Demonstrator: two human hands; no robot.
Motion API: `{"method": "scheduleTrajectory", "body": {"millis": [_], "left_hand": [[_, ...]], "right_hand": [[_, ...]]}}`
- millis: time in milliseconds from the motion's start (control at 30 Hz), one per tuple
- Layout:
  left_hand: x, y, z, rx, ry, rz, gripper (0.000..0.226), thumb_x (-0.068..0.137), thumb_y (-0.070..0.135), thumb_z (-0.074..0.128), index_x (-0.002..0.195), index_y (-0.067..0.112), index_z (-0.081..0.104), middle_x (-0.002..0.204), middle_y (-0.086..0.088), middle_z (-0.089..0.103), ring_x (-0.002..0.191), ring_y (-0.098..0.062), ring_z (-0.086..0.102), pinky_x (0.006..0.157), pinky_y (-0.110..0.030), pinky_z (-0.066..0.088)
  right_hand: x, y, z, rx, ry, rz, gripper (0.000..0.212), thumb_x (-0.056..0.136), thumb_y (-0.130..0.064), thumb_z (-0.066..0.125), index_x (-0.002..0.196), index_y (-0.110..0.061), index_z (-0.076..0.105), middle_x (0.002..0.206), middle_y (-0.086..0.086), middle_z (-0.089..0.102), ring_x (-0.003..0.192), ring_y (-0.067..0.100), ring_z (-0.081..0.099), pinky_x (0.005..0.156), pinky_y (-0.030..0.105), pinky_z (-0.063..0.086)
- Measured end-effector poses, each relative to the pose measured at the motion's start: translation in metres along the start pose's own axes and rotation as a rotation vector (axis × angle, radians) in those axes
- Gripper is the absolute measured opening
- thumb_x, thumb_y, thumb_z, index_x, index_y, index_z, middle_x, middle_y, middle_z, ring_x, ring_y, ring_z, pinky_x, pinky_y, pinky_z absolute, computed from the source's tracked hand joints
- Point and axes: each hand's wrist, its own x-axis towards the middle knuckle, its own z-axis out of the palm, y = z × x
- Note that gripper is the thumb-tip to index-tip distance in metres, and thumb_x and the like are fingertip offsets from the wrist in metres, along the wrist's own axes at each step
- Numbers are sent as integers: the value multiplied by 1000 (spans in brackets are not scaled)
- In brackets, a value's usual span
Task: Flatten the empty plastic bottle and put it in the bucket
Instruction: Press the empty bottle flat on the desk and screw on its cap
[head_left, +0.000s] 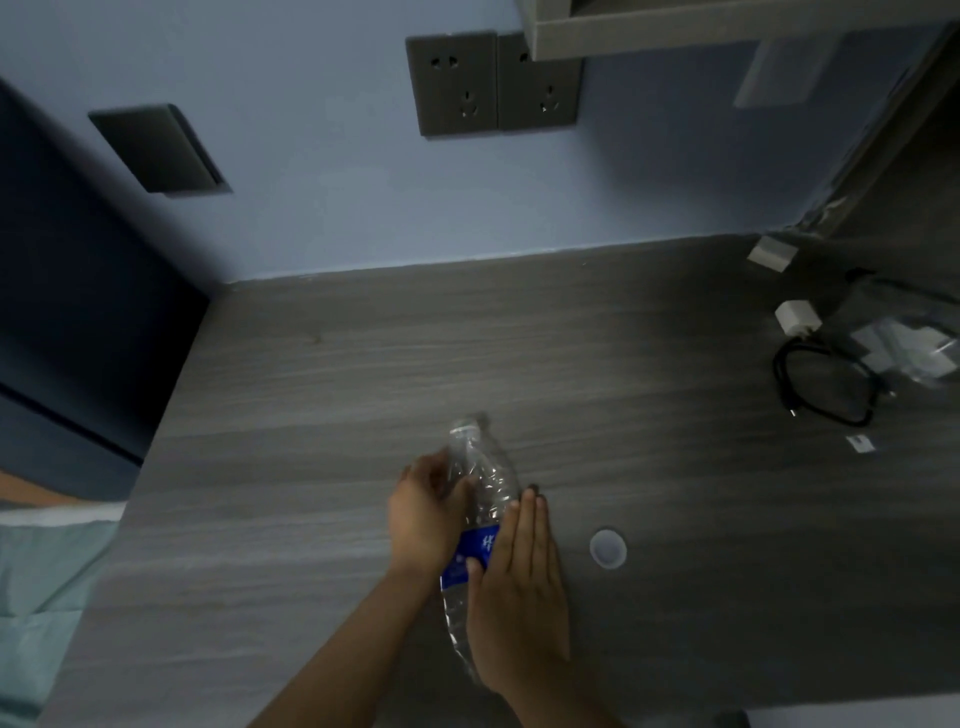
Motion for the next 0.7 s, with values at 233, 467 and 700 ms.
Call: {"method": "scheduleTrajectory", "body": {"millis": [233, 467, 700], "left_hand": [[14, 20, -13, -148, -198, -201, 17, 77, 12, 71, 88, 0, 69, 75, -11, 72, 66, -24, 68, 66, -33, 57], [-9, 26, 1, -279, -316, -235, 15, 89, 22, 56, 75, 18, 59, 72, -1, 66, 63, -10, 61, 56, -17, 52], [-17, 25, 3, -226, -131, -75, 14, 87, 19, 59, 77, 9, 61, 60, 3, 65, 46, 5, 60, 46, -2, 44]], "right_hand": [[-3, -3, -11, 74, -45, 42, 80, 92, -35, -8, 119, 3, 57, 126, 20, 60, 116, 29, 59, 104, 31, 40], [-5, 0, -5, 239, -63, 13, 71, 82, -52, -10, 136, -6, -7, 148, 14, -8, 143, 27, 10, 111, 30, 6], [-4, 1, -6, 365, -76, 0, 66, 93, -42, 19, 141, -4, -6, 152, 10, -13, 145, 24, 1, 113, 25, 1]]}}
